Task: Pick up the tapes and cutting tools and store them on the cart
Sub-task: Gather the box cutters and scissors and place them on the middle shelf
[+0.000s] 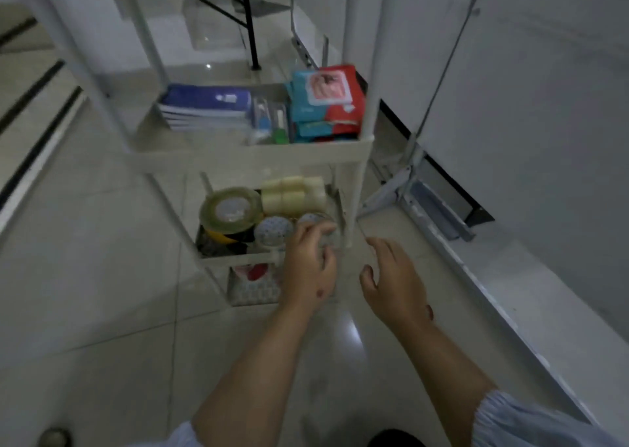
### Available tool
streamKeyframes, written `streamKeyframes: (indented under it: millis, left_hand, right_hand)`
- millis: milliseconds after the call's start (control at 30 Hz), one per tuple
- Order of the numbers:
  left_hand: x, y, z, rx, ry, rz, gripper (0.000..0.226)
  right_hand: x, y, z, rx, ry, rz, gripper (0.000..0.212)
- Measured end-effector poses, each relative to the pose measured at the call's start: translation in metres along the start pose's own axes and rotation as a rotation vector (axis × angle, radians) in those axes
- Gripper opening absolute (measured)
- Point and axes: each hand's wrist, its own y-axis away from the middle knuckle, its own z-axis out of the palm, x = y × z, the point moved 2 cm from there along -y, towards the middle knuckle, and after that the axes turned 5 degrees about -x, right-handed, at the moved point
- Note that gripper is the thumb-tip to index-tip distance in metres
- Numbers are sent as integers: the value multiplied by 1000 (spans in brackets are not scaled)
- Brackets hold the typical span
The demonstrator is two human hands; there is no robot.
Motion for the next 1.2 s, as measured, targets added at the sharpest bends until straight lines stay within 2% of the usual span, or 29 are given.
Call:
streamKeyframes:
  millis: [233,367,433,633,867,1000,1100,1200]
  left_hand:
    - [-38,28,151,-306,-21,-158,36]
    - [-67,47,207,-511,-78,-225,49]
    - [-80,44,227,-595,-114,-215,48]
    - [-119,27,293,-826,-234,-118,56]
    - [-151,32,354,-1055,-292,-100,64]
    - [-159,23,377,-1104,-371,-27,69]
    - [-163,18,391,-1172,-419,-51,73]
    - [-163,16,397,-1169,-423,-88,72]
  right_hand:
    - [154,21,37,-156,30,286,48]
    - [217,29,57,-278,23,435,48]
    - [240,30,66,-305,12,498,49]
    - [290,19,106,-362,-42,621,53]
    - [328,26,153,-444,-116,772,34]
    - [338,37,171,-454,-97,726,25]
    - [344,38,178,-420,-94,739,19]
    - [346,34,179,-424,-63,771,17]
